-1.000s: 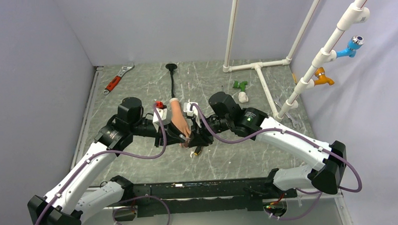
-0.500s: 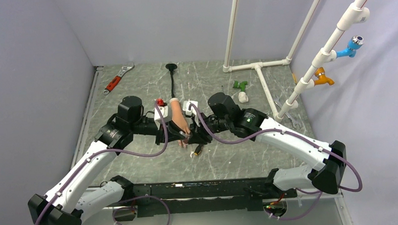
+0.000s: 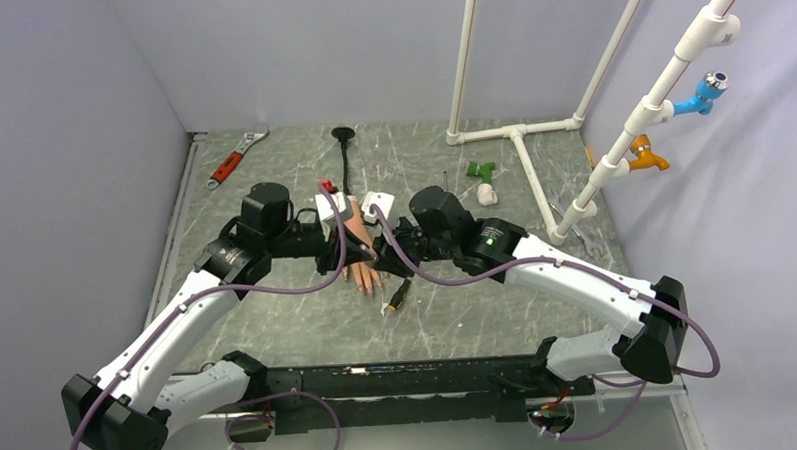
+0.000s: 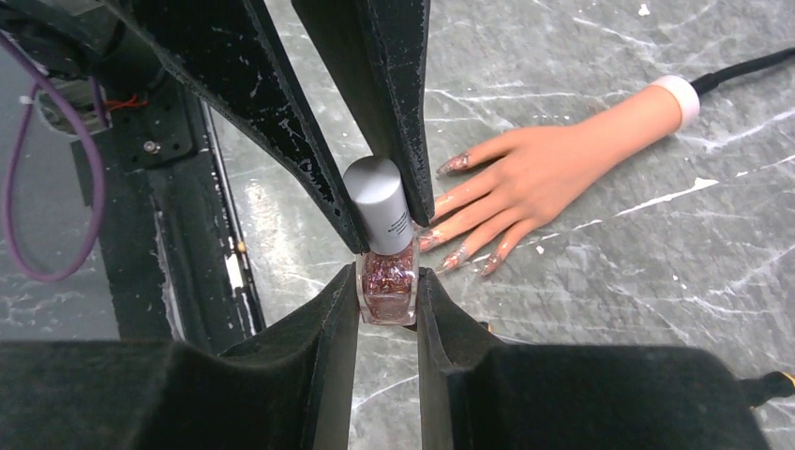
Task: Paint the nails
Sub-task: Unscrew the nail polish bottle.
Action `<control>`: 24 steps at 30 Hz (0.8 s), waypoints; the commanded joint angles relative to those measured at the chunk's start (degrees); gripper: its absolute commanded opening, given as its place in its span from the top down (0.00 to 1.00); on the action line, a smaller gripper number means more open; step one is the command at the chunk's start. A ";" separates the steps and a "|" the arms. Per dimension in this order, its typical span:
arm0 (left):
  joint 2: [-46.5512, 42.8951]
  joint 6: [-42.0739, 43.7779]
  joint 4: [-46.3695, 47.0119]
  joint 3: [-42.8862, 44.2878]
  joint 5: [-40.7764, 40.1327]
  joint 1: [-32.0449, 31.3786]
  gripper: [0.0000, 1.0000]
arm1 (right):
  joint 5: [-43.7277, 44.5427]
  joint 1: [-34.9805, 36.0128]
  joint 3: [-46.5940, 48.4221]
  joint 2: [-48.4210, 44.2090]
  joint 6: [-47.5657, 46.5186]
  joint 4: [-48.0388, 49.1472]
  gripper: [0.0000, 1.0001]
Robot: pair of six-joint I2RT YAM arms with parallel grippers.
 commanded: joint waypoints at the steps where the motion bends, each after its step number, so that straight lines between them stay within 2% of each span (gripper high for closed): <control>1: 0.48 -1.89 -0.87 2.01 -1.14 -0.43 1.00 | 4.79 1.02 3.79 1.80 0.94 5.92 1.00; 6: -0.02 -1.85 -1.06 1.99 -1.39 -0.47 1.00 | 5.99 1.47 3.98 2.37 0.78 6.09 1.00; 10: -1.02 -1.69 -0.98 1.81 -1.42 -0.39 0.90 | 6.16 1.56 3.06 1.62 0.65 6.46 1.00; 18: -1.29 -1.11 -1.78 2.27 -1.44 -0.39 0.83 | 5.58 1.48 0.63 -1.35 0.85 7.89 1.00; 24: -1.55 -3.60 0.44 1.94 -1.97 -0.36 1.00 | 6.04 1.54 -0.60 -2.17 1.80 9.20 1.00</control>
